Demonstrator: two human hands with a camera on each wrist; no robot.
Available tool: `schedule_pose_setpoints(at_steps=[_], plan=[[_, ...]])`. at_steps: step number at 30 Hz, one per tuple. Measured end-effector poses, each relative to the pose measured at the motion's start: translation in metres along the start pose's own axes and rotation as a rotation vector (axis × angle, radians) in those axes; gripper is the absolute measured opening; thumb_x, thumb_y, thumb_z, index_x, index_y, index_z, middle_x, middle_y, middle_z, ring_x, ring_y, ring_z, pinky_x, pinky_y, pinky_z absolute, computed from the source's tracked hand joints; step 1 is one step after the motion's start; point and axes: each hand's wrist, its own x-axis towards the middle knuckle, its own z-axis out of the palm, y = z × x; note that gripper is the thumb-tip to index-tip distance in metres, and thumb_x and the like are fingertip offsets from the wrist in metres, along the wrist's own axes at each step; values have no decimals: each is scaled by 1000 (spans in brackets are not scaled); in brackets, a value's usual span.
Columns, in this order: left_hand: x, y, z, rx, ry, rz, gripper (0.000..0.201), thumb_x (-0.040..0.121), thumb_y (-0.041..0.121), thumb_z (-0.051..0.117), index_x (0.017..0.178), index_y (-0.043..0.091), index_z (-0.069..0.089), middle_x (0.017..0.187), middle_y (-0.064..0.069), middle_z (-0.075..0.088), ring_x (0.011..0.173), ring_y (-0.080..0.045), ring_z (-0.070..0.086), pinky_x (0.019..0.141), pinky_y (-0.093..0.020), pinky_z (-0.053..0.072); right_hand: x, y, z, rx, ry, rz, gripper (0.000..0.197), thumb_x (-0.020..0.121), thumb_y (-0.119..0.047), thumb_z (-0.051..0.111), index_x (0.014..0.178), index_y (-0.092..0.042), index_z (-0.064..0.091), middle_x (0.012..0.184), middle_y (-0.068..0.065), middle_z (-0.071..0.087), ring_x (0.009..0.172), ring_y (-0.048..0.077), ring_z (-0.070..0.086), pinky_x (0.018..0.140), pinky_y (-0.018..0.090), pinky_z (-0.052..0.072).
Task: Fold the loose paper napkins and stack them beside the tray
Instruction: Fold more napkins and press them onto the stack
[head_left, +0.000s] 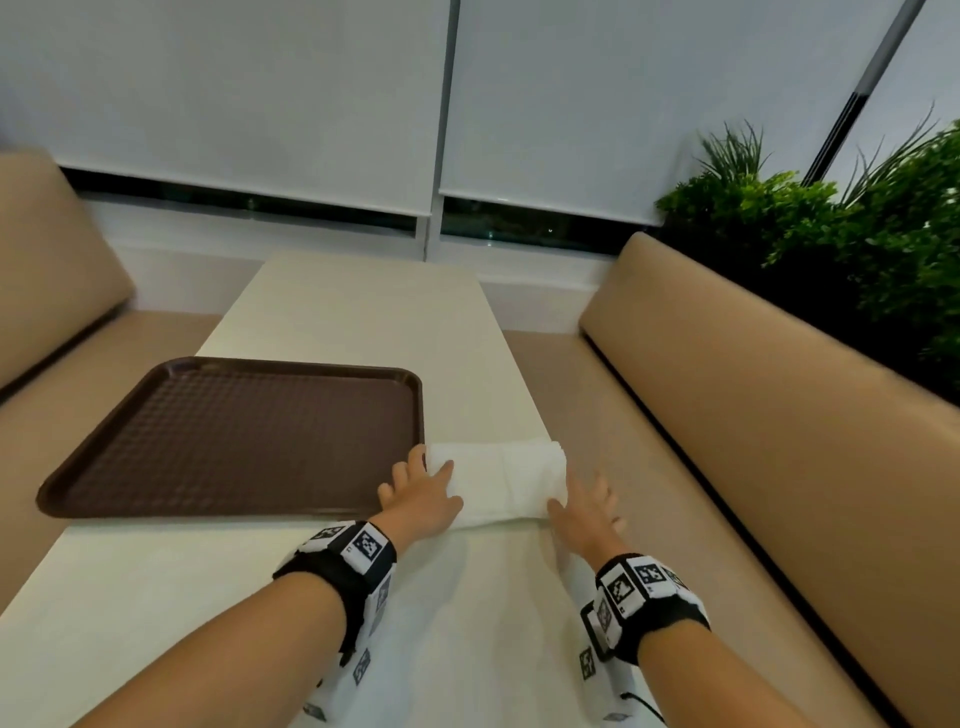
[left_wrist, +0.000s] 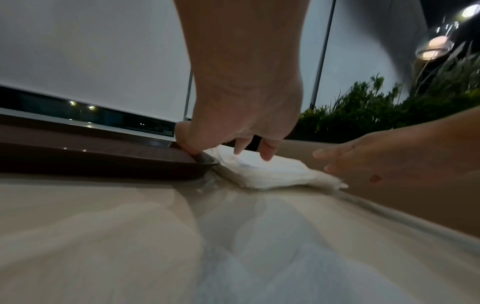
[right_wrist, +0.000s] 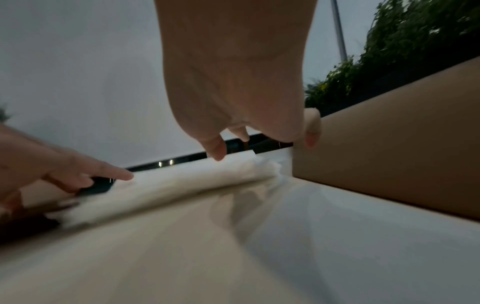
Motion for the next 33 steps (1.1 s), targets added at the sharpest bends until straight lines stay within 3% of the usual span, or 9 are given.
schedule_pose_setpoints(at_steps=[3,8,14,16,20,23,25,28,33], plan=[[-31,-1,-15,-204,127,63,60,95,41,47,148,40,19,157,0,-6,142,-26,2,110,-42,15,-38,5,-12,219,70,-85,55,96,-28,50,147,-27,27,151,6,21,142,27,15,115,47,16],[-131,-38,-31,-626,167,235,39,93,26,58,129,41,50,145,12,23,136,-11,19,107,-29,20,-119,31,-11,35,-213,-91,50,95,-35,52,141,-19,40,140,1,42,129,17,41,107,29,34],[-257,-107,-12,-737,77,280,24,83,48,59,105,59,57,120,36,42,113,20,39,92,-18,35,-170,33,22,-170,-146,117,65,85,-54,59,137,-20,39,137,0,41,130,23,34,102,40,33],[-286,-130,-1,-761,105,231,26,78,64,60,103,58,60,118,34,46,109,19,43,90,-22,37,-177,24,26,-184,-98,133,63,83,-50,63,136,-24,40,136,-1,42,129,24,33,100,41,30],[-332,-172,13,-832,244,80,16,80,49,67,95,54,65,109,29,57,108,3,53,87,-23,43,-181,18,20,-165,-66,190,46,85,-39,66,127,-29,50,131,0,45,129,27,33,103,43,28],[-355,-202,18,-794,307,-23,34,63,61,59,96,53,66,110,28,59,106,-6,56,91,-23,42,-181,19,15,-34,-4,176,6,80,-28,66,82,-29,60,105,-5,60,116,27,50,102,47,36],[-362,-220,22,-819,322,-76,23,73,49,67,97,51,66,112,21,63,105,-10,59,94,-20,41,-183,20,14,56,24,151,16,74,-30,67,64,-29,55,79,-10,61,96,23,60,95,50,42],[-362,-248,30,-836,308,-107,40,92,10,56,98,48,67,119,12,63,97,-4,62,96,-32,44,-189,16,11,105,31,109,14,80,-33,69,76,-33,55,81,-9,62,92,20,60,96,49,42],[-361,-259,26,-901,336,-134,46,93,6,50,94,49,68,111,27,62,87,9,61,98,-36,41,-195,13,10,45,38,27,19,87,-45,62,103,-35,58,83,-11,58,91,14,54,96,37,34]])
